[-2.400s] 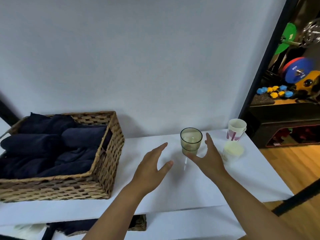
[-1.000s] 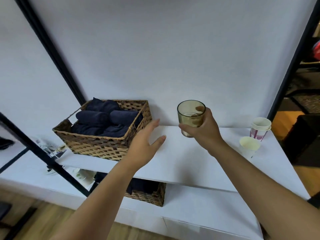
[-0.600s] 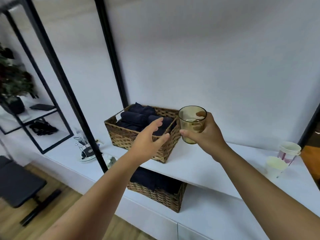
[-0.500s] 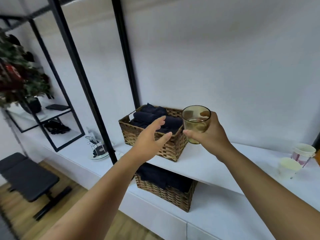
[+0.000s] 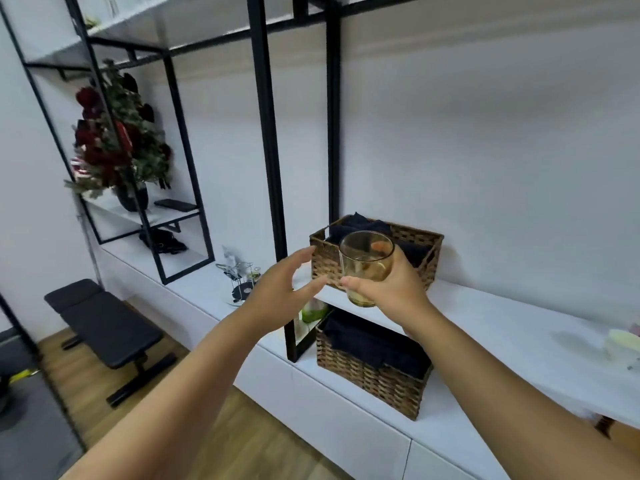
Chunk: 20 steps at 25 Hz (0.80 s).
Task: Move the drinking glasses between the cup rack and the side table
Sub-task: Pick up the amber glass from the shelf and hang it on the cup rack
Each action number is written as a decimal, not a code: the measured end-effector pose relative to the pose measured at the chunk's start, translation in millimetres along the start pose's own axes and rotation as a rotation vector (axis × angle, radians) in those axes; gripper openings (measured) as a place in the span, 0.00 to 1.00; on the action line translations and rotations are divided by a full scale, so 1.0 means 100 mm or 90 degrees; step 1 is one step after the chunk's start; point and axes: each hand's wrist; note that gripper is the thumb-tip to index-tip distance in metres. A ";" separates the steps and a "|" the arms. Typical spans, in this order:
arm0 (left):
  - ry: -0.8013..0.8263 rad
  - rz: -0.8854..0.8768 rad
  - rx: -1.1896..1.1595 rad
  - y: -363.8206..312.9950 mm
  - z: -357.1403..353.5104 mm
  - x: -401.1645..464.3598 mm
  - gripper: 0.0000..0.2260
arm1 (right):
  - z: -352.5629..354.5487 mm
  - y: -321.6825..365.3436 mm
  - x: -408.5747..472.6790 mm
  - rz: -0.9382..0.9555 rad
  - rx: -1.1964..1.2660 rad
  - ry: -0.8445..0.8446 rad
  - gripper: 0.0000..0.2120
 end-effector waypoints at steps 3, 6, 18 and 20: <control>-0.029 0.017 0.017 0.22 0.38 -0.23 0.29 | -0.33 0.15 -0.09 0.010 0.000 0.015 0.39; -0.066 0.043 0.051 0.54 0.91 -0.47 0.29 | -0.83 0.41 -0.18 0.023 0.012 0.048 0.38; -0.145 0.120 0.124 1.53 1.99 -0.57 0.28 | -2.51 0.78 0.28 0.071 0.061 0.180 0.38; -0.155 0.122 0.132 1.70 2.11 -0.46 0.27 | -2.78 0.76 0.45 0.073 0.078 0.197 0.39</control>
Point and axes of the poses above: each hand's wrist, its own x-axis towards the middle knuckle, its own z-axis out of the back of the hand, y = z × x, and after that the axes turned 3 degrees about -y, right-handed
